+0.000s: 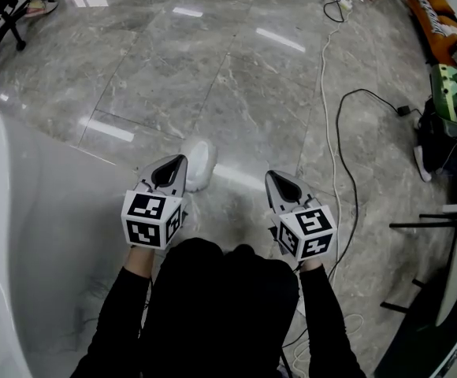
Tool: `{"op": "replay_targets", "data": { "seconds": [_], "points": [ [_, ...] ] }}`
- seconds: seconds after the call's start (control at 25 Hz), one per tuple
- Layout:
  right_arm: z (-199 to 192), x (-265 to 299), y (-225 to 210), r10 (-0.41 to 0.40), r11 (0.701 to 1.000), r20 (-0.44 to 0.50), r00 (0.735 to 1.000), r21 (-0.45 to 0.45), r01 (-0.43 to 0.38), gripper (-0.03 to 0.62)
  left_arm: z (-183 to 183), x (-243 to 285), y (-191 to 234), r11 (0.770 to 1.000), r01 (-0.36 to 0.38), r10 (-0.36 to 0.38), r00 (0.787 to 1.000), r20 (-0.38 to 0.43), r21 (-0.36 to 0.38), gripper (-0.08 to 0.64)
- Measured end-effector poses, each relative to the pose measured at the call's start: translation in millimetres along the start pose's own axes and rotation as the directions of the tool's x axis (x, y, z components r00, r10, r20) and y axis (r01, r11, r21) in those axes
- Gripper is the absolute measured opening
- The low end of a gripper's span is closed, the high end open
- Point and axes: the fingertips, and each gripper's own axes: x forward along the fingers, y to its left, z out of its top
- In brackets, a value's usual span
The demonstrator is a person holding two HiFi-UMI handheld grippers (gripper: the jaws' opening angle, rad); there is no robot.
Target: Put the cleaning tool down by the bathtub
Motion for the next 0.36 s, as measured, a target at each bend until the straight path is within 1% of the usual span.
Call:
{"op": "replay_targets", "data": {
  "seconds": [0.36],
  "points": [
    [3.6, -1.0, -0.5, 0.0, 1.0, 0.007, 1.0, -0.021, 0.0, 0.0, 5.2, 1.1, -1.5, 1.0, 0.003, -0.004, 1.0, 0.007, 0.009, 0.008]
  ]
}}
